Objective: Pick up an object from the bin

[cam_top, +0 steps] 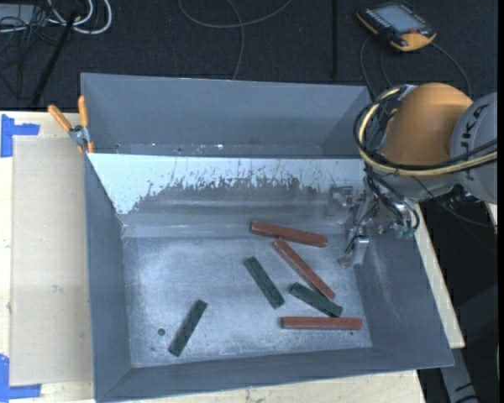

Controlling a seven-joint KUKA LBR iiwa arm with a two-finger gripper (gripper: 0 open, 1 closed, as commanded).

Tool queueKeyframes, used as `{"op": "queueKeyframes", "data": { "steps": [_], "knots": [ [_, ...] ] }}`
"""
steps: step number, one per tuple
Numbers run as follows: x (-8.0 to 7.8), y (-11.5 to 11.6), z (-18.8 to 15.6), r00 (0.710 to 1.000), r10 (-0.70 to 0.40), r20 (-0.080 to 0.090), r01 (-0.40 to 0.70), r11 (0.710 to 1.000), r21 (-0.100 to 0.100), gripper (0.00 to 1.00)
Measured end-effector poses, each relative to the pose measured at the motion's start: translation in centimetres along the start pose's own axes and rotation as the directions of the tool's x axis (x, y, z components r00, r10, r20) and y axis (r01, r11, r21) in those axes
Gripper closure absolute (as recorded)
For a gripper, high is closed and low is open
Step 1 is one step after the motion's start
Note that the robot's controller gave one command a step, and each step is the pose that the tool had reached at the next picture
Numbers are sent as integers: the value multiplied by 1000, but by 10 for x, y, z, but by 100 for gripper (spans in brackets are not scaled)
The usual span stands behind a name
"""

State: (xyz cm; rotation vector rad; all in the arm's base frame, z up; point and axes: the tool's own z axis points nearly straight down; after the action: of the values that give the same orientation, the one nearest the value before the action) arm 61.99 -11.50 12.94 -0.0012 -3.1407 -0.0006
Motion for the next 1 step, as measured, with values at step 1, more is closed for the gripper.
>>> {"op": "queueKeyframes", "data": {
  "steps": [1],
  "knots": [
    [0, 42, 10, 995, 100, 1, -100, 995, 0, 0]
  ]
}}
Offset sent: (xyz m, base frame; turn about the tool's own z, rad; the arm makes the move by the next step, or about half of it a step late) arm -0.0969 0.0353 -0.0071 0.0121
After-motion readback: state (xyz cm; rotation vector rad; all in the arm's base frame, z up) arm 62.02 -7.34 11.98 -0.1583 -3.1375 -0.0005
